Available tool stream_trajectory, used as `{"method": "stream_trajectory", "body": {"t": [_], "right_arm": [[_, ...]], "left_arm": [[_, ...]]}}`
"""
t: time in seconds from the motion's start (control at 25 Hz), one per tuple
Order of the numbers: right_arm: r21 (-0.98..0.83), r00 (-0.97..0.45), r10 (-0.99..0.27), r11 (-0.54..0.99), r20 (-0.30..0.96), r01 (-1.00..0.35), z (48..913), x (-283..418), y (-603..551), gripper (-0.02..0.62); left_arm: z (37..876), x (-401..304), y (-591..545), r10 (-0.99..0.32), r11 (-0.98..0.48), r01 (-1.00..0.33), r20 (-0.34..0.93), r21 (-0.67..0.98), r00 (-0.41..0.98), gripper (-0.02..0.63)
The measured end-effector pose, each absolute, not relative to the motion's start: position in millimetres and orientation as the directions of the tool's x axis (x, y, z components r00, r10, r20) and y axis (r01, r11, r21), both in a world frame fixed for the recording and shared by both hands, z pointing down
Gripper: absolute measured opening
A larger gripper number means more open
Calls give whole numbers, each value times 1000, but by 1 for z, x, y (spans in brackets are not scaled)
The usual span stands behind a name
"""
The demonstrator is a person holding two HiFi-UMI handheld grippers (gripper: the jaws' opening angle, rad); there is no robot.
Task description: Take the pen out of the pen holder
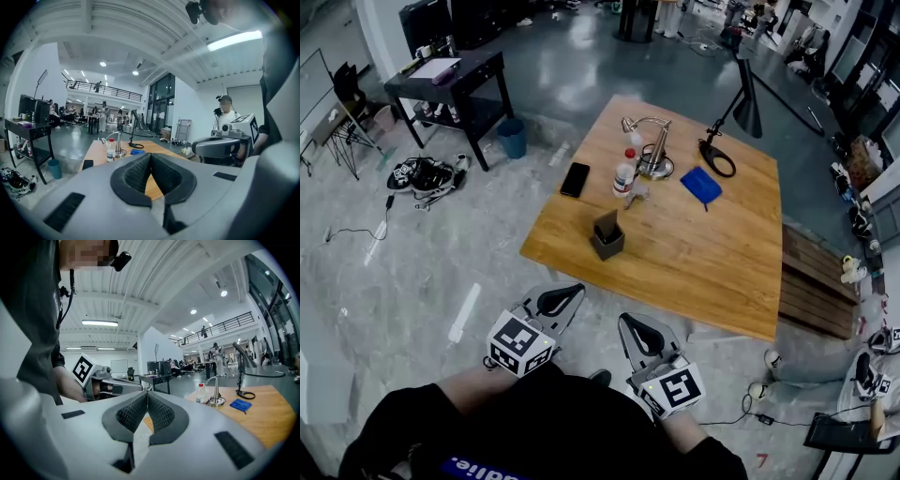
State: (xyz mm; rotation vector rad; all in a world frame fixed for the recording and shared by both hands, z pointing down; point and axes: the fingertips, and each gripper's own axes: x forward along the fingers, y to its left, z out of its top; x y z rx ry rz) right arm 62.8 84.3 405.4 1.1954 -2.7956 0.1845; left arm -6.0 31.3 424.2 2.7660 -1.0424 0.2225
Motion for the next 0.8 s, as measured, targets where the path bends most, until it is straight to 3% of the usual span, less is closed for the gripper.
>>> {"method": "stream_trajectory", "body": {"t": [0.28,0.8], "right_arm": [[-77,-673,-721,671,166,-738,415,65,60,6],[-45,-558,-791,566,251,-823,437,19,-45,6]], "left_arm": [[431,-2,2,-632,-741,-660,204,123,748,9],[437,-30,-79,-497,-852,-518,205,69,843,9]]}}
